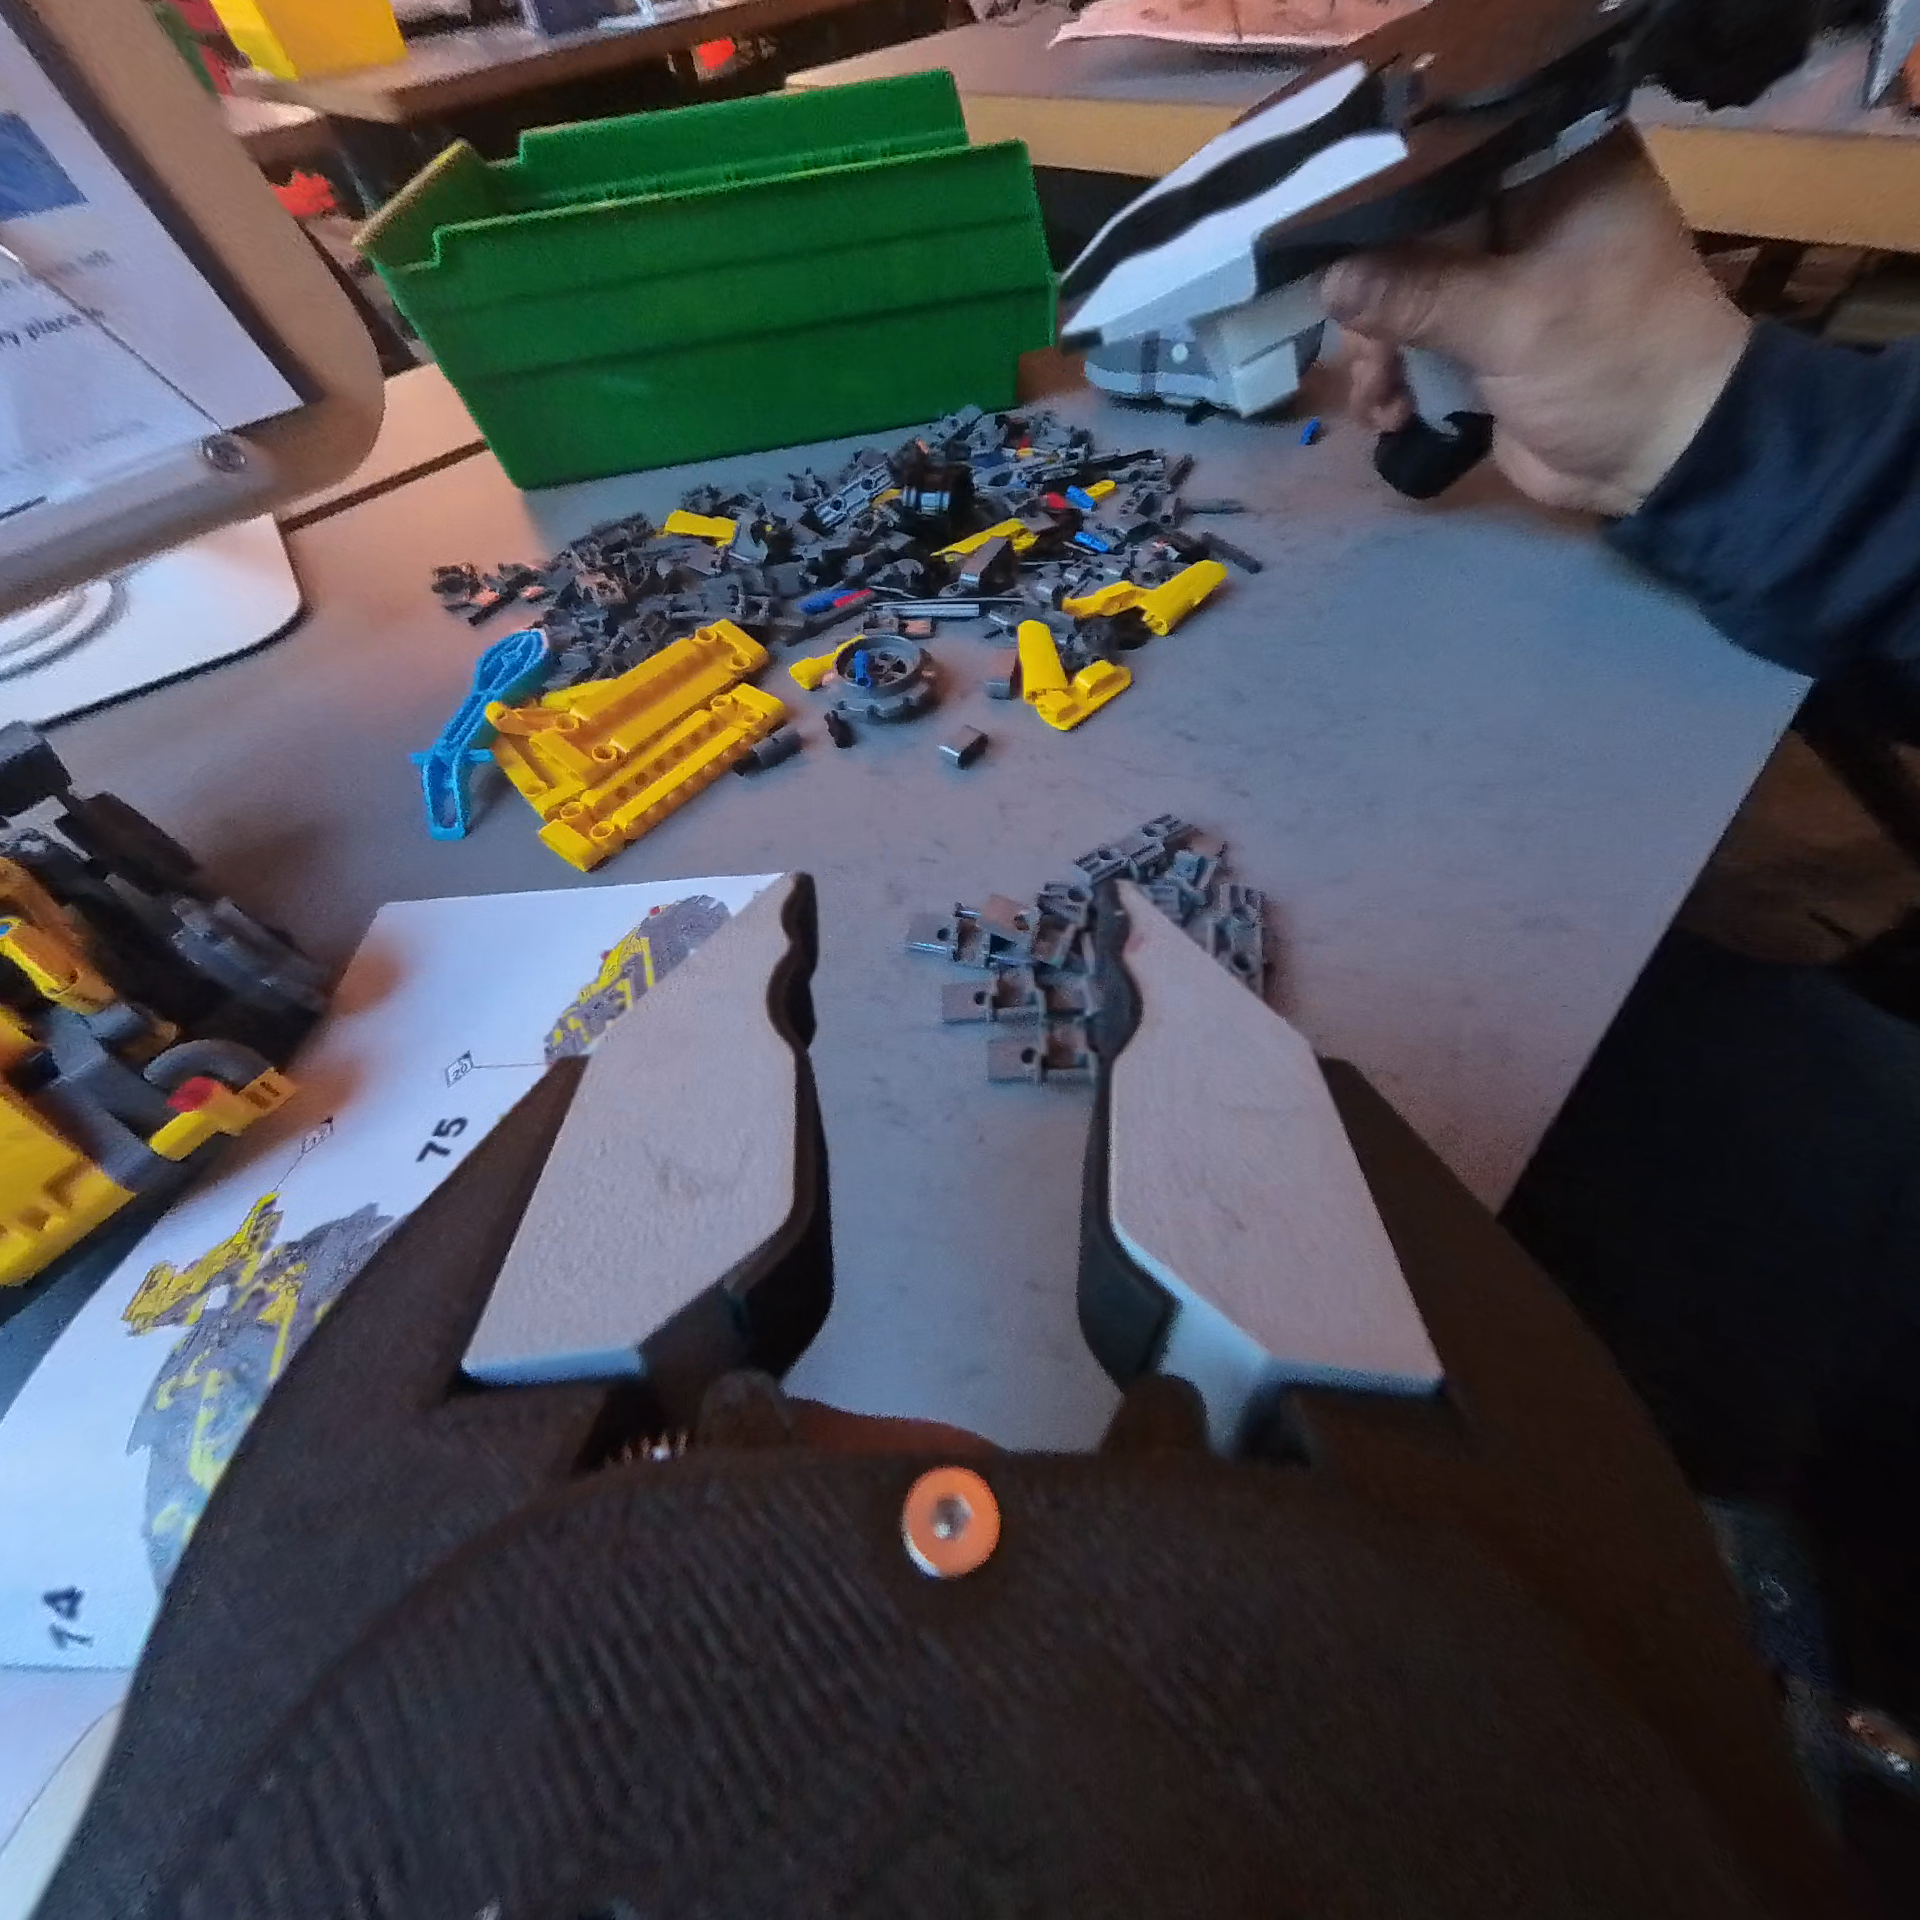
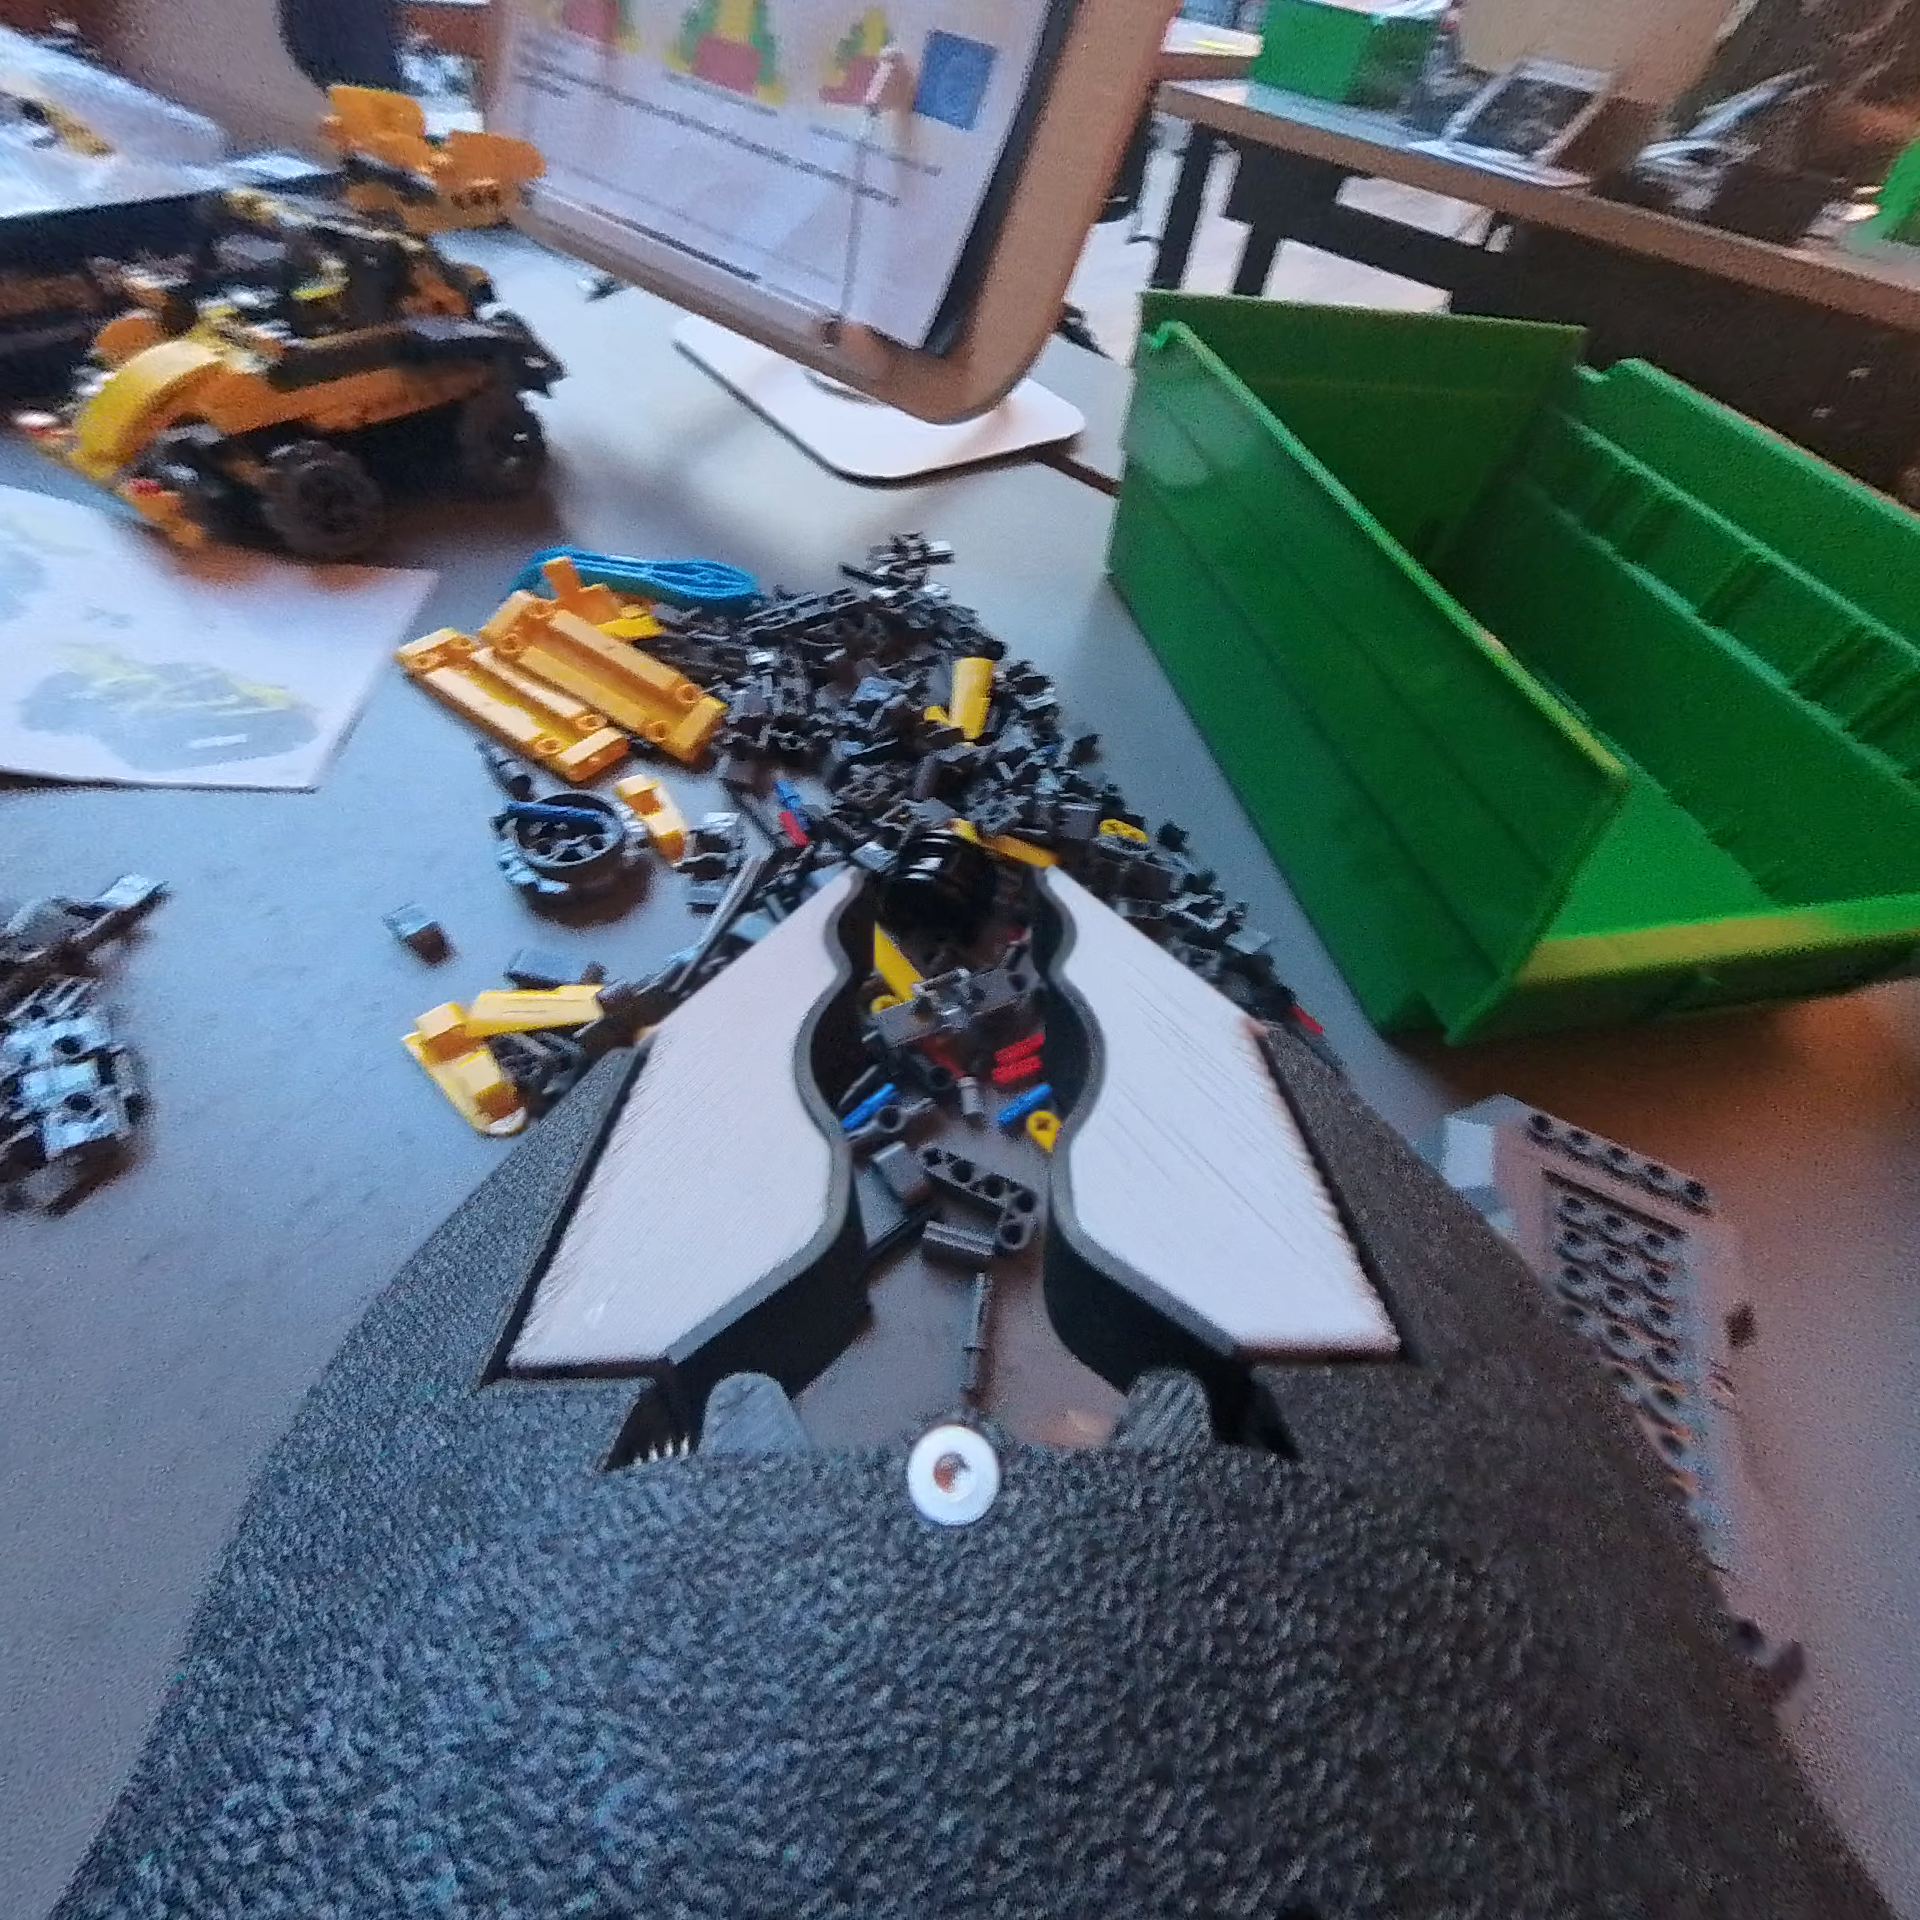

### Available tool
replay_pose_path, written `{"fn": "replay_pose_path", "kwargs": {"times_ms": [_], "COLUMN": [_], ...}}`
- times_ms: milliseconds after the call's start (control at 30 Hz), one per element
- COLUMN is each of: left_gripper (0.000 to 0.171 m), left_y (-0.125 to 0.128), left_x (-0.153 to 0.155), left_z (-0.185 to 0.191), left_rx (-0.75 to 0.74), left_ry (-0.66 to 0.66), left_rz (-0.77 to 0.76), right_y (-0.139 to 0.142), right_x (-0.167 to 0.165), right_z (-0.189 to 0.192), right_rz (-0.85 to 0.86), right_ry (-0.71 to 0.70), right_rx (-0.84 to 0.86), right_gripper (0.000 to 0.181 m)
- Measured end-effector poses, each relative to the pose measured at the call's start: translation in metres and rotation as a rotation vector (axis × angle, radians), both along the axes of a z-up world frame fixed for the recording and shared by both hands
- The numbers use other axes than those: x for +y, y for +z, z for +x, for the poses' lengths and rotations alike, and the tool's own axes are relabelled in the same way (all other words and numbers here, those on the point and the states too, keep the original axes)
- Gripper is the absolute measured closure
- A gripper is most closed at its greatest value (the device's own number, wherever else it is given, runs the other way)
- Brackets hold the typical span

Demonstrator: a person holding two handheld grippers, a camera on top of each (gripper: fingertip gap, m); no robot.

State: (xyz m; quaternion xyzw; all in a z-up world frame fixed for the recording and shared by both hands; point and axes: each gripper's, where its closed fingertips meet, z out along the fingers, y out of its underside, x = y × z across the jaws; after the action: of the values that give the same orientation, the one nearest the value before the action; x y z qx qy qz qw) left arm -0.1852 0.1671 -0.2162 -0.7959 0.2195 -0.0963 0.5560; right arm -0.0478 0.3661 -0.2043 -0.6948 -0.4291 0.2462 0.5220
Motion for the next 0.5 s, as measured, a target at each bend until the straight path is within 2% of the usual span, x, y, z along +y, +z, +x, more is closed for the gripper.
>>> {"fn": "replay_pose_path", "kwargs": {"times_ms": [167, 333, 500], "left_gripper": [0.128, 0.132, 0.139], "left_y": [0.016, 0.013, 0.021], "left_x": [0.013, 0.016, 0.012], "left_z": [-0.007, -0.008, -0.006], "left_rx": [-0.076, -0.142, -0.131], "left_ry": [0.021, -0.019, -0.032], "left_rz": [0.091, 0.041, 0.108], "right_y": [0.007, 0.008, -0.009], "right_x": [0.018, 0.025, 0.029], "right_z": [0.015, 0.024, 0.031], "right_rz": [-0.016, -0.019, -0.01], "right_ry": [-0.128, -0.178, -0.174], "right_rx": [0.063, 0.069, -0.059], "right_gripper": [0.169, 0.18, 0.18]}}
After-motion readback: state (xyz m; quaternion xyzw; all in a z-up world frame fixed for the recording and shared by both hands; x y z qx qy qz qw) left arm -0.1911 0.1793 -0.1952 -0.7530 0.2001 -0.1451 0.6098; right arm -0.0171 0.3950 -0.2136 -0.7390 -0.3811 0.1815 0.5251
